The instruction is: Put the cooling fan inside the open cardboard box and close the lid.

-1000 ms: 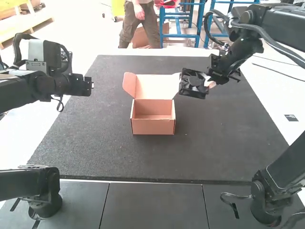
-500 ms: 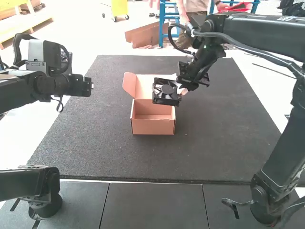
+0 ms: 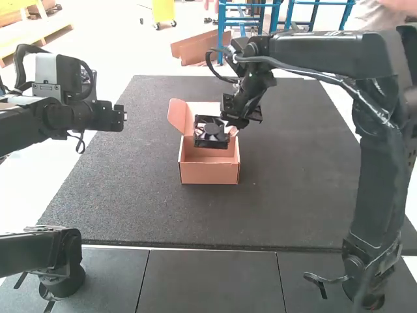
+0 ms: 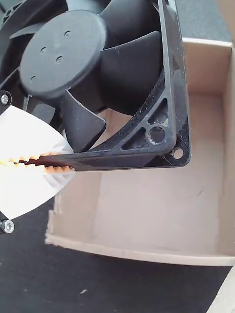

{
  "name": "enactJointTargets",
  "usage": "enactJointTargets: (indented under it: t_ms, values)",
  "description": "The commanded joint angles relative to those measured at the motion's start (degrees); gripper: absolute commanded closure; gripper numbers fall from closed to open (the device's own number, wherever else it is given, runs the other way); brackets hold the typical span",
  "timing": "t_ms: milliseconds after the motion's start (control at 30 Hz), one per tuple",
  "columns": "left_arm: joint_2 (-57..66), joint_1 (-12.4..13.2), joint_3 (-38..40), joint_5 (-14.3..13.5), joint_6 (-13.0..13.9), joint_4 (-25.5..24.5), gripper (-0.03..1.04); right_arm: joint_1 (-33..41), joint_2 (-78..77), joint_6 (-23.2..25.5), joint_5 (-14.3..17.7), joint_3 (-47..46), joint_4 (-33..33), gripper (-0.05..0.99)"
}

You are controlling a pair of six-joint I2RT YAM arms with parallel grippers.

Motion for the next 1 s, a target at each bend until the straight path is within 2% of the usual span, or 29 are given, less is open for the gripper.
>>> enactJointTargets:
  t_ms: [0,500,567,633,667,700,733,833,900,967]
  values:
    - [-1.76,-0.21,-0.55,0.5,-0.56,-0.04,0.04,0.03,1.26,-1.24,1.64,2.15,1.5,0.94]
    - [-1.85,-0.12,-0.37,0.59,-0.91,-0.39,0.04,-0.06,10.05,-2.65,2.51,2.94,5.1,0.93]
    - [-1.85,-0.21,0.07,0.85,-1.35,-0.39,0.04,-0.06,10.31,-2.39,1.28,4.0,5.1,0.8]
    - [-1.85,-0.21,0.68,2.26,-2.5,-0.83,0.04,-0.06,10.23,-2.39,-0.21,5.85,5.1,0.6]
    - [-1.85,-0.21,1.03,2.87,-3.29,-0.92,0.04,-0.06,10.31,-2.3,-1.0,6.81,4.75,0.49]
    - [-1.85,-0.21,1.12,3.14,-3.64,-0.92,0.04,-0.06,10.23,-2.39,-1.62,7.95,4.04,0.31]
    - [-1.85,-0.21,1.3,3.31,-3.9,-0.92,0.04,-0.06,10.31,-2.56,-2.23,9.01,3.61,0.19]
    - [-1.67,-0.21,1.74,4.28,-4.08,-0.83,0.04,-0.77,9.79,-3.0,-4.25,13.14,2.11,0.13]
    - [-1.23,-0.21,2.0,5.95,-4.08,-0.83,0.04,-2.0,9.17,-3.0,-5.66,17.1,-0.44,0.11]
    - [-0.44,-0.21,2.26,6.83,-4.08,-0.83,0.04,-3.67,8.38,-3.35,-5.75,20.17,-2.46,0.07]
